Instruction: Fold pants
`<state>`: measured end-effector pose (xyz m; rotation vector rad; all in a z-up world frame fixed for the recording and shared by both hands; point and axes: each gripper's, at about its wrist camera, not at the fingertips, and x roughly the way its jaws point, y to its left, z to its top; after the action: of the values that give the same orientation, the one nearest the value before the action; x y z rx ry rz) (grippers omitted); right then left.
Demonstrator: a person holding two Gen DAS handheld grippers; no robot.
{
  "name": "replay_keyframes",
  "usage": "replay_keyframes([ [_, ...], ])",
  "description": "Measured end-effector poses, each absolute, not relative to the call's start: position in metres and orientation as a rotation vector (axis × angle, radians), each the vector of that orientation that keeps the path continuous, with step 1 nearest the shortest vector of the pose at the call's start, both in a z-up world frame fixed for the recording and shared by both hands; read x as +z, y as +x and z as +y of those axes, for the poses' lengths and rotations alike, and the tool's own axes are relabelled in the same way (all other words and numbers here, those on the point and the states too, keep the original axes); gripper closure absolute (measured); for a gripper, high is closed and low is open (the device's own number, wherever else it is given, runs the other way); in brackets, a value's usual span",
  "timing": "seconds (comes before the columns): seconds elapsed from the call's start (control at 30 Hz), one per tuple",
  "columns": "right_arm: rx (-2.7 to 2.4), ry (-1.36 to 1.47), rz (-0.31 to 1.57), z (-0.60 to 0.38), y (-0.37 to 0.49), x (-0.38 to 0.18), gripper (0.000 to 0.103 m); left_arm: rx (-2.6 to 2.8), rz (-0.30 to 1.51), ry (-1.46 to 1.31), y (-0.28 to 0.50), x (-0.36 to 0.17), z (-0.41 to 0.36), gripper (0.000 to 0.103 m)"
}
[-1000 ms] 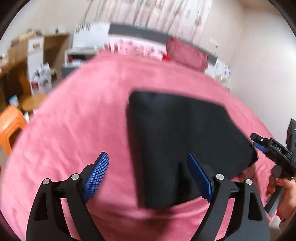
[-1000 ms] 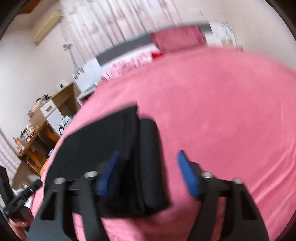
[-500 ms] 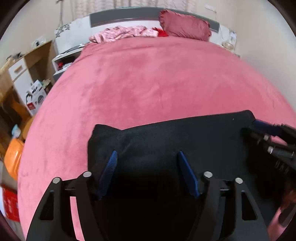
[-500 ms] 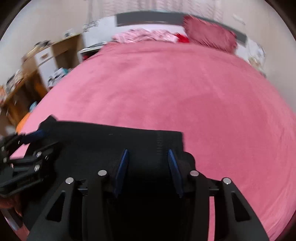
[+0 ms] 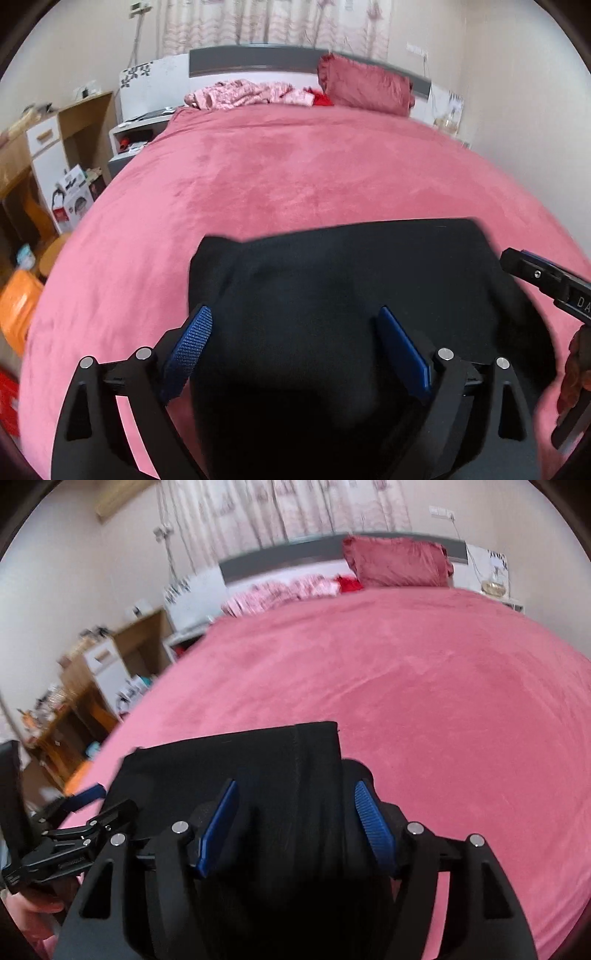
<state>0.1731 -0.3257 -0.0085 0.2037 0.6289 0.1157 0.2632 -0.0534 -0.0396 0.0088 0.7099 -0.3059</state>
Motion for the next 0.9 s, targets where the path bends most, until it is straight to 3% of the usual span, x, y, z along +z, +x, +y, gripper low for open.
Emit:
replay_keyframes([
  [0.17,-0.073,0.161,0.731,-0.328,0.139,-0.036,0.035,-0.310,0.697,-0.098,0.201,-0.058,-0.039,0.013],
  [0.27,-0.121,0.305,0.746,-0.352,0.134,-0.051,0.017,-0.294,0.665,0.016,0.185,-0.071,-0.049,0.012],
  [0.4,-0.138,0.488,0.719,-0.362,0.109,-0.042,0.016,-0.271,0.725,-0.003,0.177,-0.061,-0.045,0.012],
  [0.5,-0.084,0.547,0.725,-0.351,0.081,-0.040,0.007,-0.246,0.784,-0.117,0.163,-0.057,-0.033,0.011],
  [0.9,-0.107,0.264,0.777,-0.288,0.013,-0.062,0.002,-0.170,0.792,-0.037,0.081,-0.073,-0.031,0.008],
])
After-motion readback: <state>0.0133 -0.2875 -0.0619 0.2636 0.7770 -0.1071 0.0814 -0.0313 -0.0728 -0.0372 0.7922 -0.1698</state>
